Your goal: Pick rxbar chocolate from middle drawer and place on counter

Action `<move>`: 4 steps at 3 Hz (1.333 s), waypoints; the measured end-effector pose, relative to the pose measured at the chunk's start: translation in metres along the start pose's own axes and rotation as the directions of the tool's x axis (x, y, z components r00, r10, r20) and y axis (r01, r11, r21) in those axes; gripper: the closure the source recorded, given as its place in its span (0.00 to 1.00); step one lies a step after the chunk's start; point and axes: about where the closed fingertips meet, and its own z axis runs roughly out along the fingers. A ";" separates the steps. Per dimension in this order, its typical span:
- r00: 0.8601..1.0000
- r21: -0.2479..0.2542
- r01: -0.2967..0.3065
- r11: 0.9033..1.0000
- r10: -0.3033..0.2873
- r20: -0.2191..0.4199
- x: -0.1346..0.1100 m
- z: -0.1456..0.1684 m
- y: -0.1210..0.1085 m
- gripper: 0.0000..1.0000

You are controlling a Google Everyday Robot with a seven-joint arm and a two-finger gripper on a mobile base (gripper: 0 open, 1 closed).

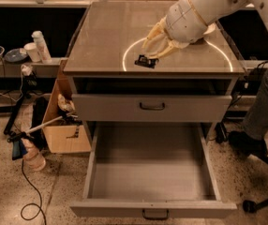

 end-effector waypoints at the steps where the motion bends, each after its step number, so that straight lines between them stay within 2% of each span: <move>1: 1.000 0.007 0.018 1.000 -0.018 -0.008 0.018 0.008 -0.012 1.00; 4: 0.999 -0.016 0.013 1.000 -0.013 -0.053 0.067 0.025 -0.024 1.00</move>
Offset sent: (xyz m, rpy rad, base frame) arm 0.0621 -0.0188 -0.0253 -0.0517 -0.0388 -0.0120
